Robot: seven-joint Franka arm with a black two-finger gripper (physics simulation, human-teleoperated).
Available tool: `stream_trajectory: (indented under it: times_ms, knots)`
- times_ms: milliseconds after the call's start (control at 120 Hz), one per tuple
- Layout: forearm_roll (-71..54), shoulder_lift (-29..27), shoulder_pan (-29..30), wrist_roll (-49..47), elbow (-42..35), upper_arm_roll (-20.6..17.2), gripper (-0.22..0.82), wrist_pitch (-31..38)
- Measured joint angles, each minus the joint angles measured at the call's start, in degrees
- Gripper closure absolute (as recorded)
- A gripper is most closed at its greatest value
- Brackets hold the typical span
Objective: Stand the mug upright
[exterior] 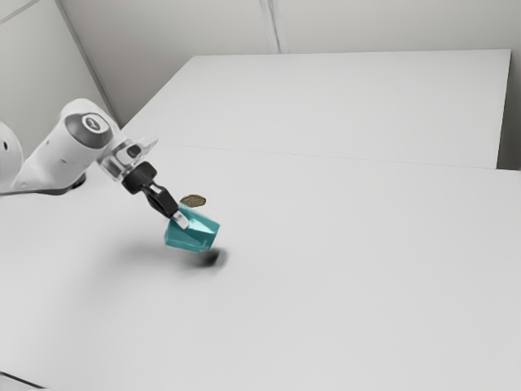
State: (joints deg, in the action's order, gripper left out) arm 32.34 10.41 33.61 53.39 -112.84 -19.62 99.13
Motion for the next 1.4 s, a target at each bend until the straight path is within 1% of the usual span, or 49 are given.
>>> stream_trajectory:
  times_ms: [75, 250, 400, 550, 817, 1083, 1350, 1400]
  knots:
    - [-4.9, -2.5, 0.0, -1.6, -1.7, -2.3, 0.79, 3.5]
    - [-18.1, -5.4, 0.0, -7.3, -4.1, -8.9, 0.79, 11.6]
    - [-25.6, -6.9, -0.1, -13.8, -6.2, -12.8, 0.79, 16.9]
    - [-30.8, -7.6, -0.2, -20.7, -8.1, -15.8, 0.79, 19.8]
    - [-36.2, -6.8, -0.2, -31.4, -9.3, -17.3, 0.79, 21.4]
    - [-39.7, -4.5, -2.7, -39.9, -7.1, -17.6, 0.79, 16.8]
    - [-41.6, -1.4, -2.8, -45.6, -6.2, -17.6, 0.79, 13.4]
    - [-41.8, -1.3, -3.0, -46.4, -6.2, -17.6, 0.76, 13.2]
